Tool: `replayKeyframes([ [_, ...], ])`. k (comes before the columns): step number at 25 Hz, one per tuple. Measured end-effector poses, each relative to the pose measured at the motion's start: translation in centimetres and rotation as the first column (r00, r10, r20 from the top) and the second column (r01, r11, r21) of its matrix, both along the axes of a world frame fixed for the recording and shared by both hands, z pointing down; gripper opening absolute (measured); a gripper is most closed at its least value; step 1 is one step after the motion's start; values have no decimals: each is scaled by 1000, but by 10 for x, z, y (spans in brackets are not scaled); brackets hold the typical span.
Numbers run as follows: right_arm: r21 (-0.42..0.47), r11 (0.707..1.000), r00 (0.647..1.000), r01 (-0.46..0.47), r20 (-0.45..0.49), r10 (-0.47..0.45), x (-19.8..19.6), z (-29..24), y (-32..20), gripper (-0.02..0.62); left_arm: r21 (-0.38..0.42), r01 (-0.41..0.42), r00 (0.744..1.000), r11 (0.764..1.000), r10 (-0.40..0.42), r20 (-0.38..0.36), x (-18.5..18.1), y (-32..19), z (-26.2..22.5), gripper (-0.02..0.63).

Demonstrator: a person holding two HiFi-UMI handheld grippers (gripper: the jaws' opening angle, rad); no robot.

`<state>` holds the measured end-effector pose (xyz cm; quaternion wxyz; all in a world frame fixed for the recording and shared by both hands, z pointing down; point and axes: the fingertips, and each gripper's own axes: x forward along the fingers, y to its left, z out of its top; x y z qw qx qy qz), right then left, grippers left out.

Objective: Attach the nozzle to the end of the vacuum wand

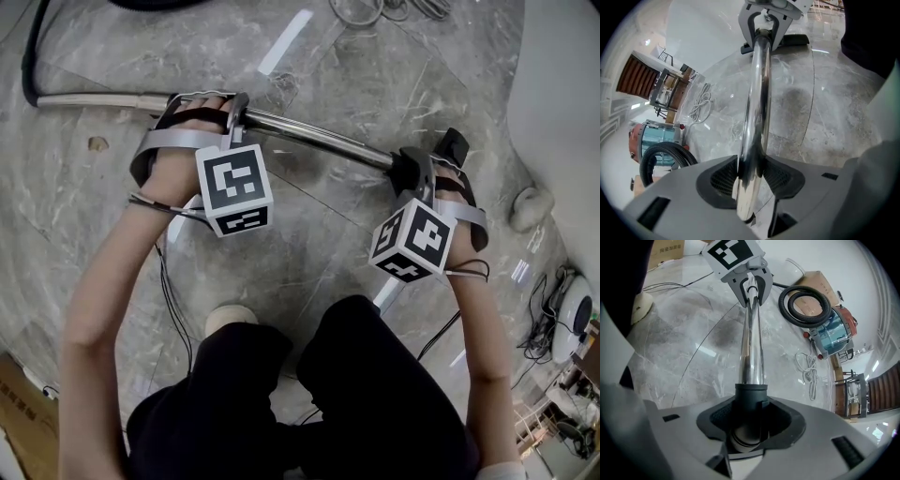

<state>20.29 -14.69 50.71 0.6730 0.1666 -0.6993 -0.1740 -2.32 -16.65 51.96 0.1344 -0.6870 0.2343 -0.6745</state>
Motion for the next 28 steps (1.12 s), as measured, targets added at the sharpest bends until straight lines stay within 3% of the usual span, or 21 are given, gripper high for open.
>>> replayKeyframes([
  [5,-9,1000,1000,4,31,-3,4,7,0,173,65,-7,1000,998,8,-14,-1,-3,-3,215],
  [9,4,999,994,-38,107,38,11,-7,-1,243,41,65,993,997,-61,-103,-6,-3,-24,276],
  [11,-6,996,982,-87,166,86,15,-22,1,245,51,138,975,989,-127,-180,-13,-4,-41,278],
  [13,-29,988,949,-151,274,153,13,-46,6,245,54,230,927,972,-201,-318,-13,-3,-63,276],
  [14,-63,979,910,-193,361,203,8,-61,8,245,40,270,888,962,-232,-398,-9,-2,-73,276],
  [15,-113,966,848,-233,462,259,0,-75,11,245,16,299,842,954,-255,-475,-4,1,-82,276],
  [18,-284,925,578,-252,722,379,-27,-112,22,244,-75,325,683,943,-288,-671,18,18,-104,275],
  [19,-321,917,506,-237,765,399,-34,-118,25,244,-108,326,621,939,-299,-724,27,24,-109,275],
  [20,-343,911,455,-230,789,413,-38,-120,28,244,-138,328,560,935,-310,-768,35,31,-112,275],
  [22,-361,898,401,-251,805,436,-39,-115,30,244,-173,338,455,925,-322,-830,45,43,-117,265],
  [24,-373,887,372,-273,809,454,-38,-110,32,244,-192,363,348,912,-324,-880,46,49,-125,207],
  [26,-384,881,310,-275,832,460,-38,-115,34,242,-227,389,206,893,-325,-923,46,51,-138,105],
  [27,-389,877,253,-283,851,459,-39,-123,31,204,-242,399,140,884,-320,-937,46,50,-146,47],
  [28,-394,872,189,-290,870,456,-41,-133,29,36,-248,407,95,879,-311,-946,45,49,-155,11],
])
